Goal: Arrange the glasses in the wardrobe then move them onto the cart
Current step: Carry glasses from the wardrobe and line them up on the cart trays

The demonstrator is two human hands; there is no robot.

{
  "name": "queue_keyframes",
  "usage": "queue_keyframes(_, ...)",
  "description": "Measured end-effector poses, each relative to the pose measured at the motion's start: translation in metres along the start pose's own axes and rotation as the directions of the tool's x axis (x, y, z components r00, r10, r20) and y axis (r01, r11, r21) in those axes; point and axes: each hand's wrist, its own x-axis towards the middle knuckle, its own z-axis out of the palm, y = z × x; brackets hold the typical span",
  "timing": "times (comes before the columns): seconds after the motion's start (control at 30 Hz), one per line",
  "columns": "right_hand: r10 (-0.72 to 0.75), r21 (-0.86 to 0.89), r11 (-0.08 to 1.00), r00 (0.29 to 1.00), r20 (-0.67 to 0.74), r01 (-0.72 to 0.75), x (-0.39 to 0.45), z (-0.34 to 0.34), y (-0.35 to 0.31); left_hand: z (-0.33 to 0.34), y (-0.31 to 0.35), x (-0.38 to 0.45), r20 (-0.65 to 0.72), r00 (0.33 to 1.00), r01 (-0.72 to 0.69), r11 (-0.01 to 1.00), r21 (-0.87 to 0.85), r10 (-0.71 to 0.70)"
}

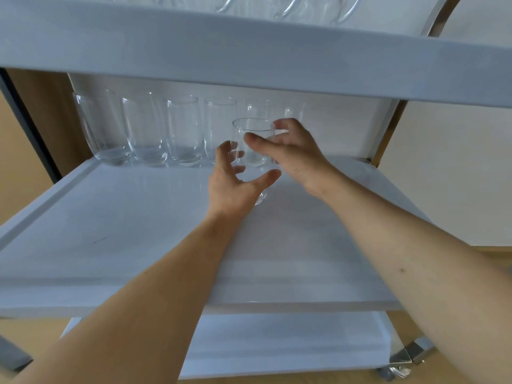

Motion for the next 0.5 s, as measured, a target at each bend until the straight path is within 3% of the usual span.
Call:
queue_keyframes(0.13,0.029,-0.017,0.999,0.995,0.094,-0.028,-0.007,0.001,-0.001,0.0,0.002,-0.001,0.012,1.0,0.005,1.0,-0.022,-0.005)
queue_keyframes(0.5,0.036,0.059,0.998,0.973,-0.228,-0.023,-0.013,-0.036,0.011,0.002,-0.001,-0.001,0.138,0.99,-0.028,0.985,0.173,0.004)
